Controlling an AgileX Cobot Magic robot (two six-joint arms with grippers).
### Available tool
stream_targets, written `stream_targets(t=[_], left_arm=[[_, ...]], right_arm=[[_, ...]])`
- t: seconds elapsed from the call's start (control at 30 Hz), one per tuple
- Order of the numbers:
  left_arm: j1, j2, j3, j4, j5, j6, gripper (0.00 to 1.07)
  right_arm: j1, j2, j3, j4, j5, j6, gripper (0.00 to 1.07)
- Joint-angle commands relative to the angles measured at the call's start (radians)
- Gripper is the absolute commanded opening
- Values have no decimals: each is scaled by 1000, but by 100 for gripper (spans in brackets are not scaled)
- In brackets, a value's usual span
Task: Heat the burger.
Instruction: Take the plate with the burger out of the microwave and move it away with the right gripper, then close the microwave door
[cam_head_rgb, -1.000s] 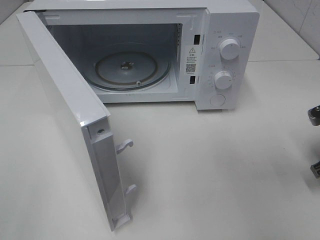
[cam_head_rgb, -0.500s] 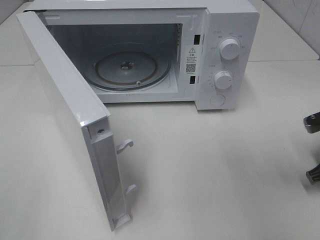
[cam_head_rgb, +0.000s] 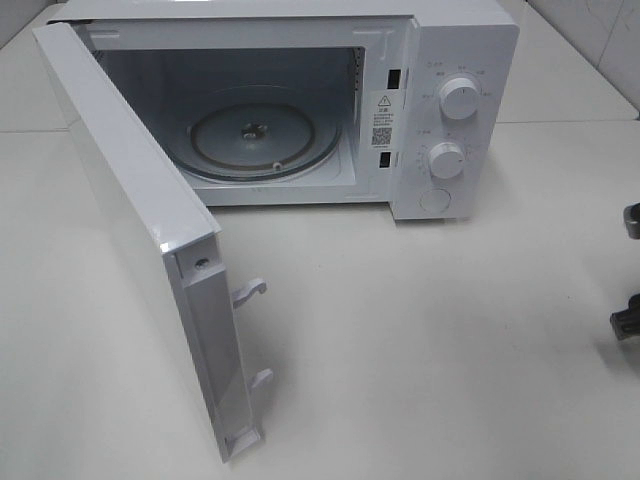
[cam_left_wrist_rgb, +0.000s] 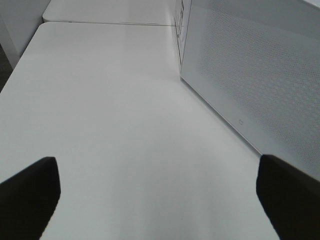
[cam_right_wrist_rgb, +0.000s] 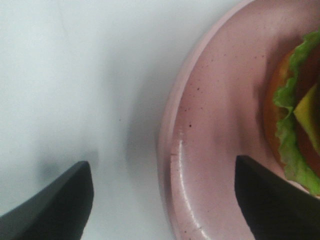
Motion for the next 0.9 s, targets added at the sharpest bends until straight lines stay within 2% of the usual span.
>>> stream_targets(t=[0.03, 0.07, 0.1, 0.13, 0.17, 0.2, 0.23, 0.27, 0.3, 0.33, 0.37, 0.4, 0.43, 0.47, 0.5, 0.67, 0.73, 0.9], left_arm=[[1, -4, -2, -3, 4, -8, 101], [1, -4, -2, -3, 4, -8, 101], [1, -4, -2, -3, 4, -8, 101], [1, -4, -2, -3, 4, -8, 101], [1, -4, -2, -3, 4, -8, 101], [1, -4, -2, -3, 4, -8, 101], [1, -4, -2, -3, 4, -8, 101], [1, -4, -2, -3, 4, -8, 101], [1, -4, -2, -3, 4, -8, 101], [1, -4, -2, -3, 4, -8, 101], [1, -4, -2, -3, 4, -8, 101], [1, -4, -2, -3, 4, -8, 101], [1, -4, -2, -3, 4, -8, 101], [1, -4, -2, -3, 4, -8, 101], [1, -4, -2, -3, 4, -8, 101], [1, -4, -2, -3, 4, -8, 101], [1, -4, -2, -3, 4, -8, 101], [1, -4, -2, -3, 4, -8, 101]], right_arm=[[-1, -58, -7, 85, 2, -43, 78], [-1, -84, -7, 123, 2, -80, 78], [-1, -131, -7, 217, 12, -177, 77], [-1, -131, -7, 217, 12, -177, 77], [-1, -180, -7, 332, 38, -311, 76], [-1, -180, -7, 332, 38, -311, 76], [-1, -230, -7, 480, 74, -455, 76], [-1, -255, -7, 539, 88, -520, 76], [-1, -255, -7, 539, 88, -520, 76], [-1, -305, -7, 681, 127, -688, 77], [-1, -305, -7, 681, 127, -688, 77], [-1, -352, -7, 788, 154, -801, 77], [-1, -373, -7, 837, 162, -842, 77], [-1, -373, -7, 837, 162, -842, 77], [-1, -430, -7, 911, 164, -887, 77], [-1, -563, -7, 1033, 155, -975, 77], [-1, -591, -7, 1049, 156, -993, 77], [-1, -808, -6, 1071, 198, -989, 76]])
